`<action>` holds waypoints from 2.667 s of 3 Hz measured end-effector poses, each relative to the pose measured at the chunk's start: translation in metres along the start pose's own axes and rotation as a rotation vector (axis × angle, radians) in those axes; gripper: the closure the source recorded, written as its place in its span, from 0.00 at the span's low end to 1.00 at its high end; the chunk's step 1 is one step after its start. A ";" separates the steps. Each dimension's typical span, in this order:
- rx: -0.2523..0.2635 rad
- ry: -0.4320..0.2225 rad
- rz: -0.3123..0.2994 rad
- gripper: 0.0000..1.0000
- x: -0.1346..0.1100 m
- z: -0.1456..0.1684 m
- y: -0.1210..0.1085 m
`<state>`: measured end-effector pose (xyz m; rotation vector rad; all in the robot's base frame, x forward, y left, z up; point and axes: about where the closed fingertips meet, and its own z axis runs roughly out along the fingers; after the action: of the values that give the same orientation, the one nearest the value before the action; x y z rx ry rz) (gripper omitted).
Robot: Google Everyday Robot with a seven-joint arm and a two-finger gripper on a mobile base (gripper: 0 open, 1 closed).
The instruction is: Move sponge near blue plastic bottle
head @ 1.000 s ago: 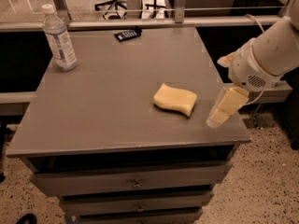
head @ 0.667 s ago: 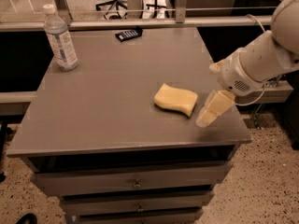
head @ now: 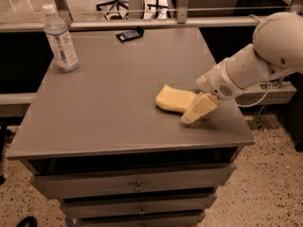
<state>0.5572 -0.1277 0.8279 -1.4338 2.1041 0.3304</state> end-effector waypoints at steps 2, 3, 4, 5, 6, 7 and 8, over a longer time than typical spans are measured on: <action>-0.046 -0.044 0.048 0.64 -0.021 0.010 -0.003; -0.028 -0.059 0.038 0.87 -0.031 -0.002 -0.006; 0.017 -0.079 0.023 1.00 -0.041 -0.026 -0.013; 0.017 -0.079 0.023 1.00 -0.041 -0.026 -0.013; 0.018 -0.112 0.017 1.00 -0.050 -0.023 -0.014; 0.016 -0.190 -0.024 1.00 -0.090 -0.006 -0.028; -0.005 -0.245 -0.067 1.00 -0.130 0.013 -0.043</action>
Offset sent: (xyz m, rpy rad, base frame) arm 0.0162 0.0278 0.0185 0.0961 0.0404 -0.0052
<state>0.6349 -0.0381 0.8972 -1.3867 1.8569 0.4602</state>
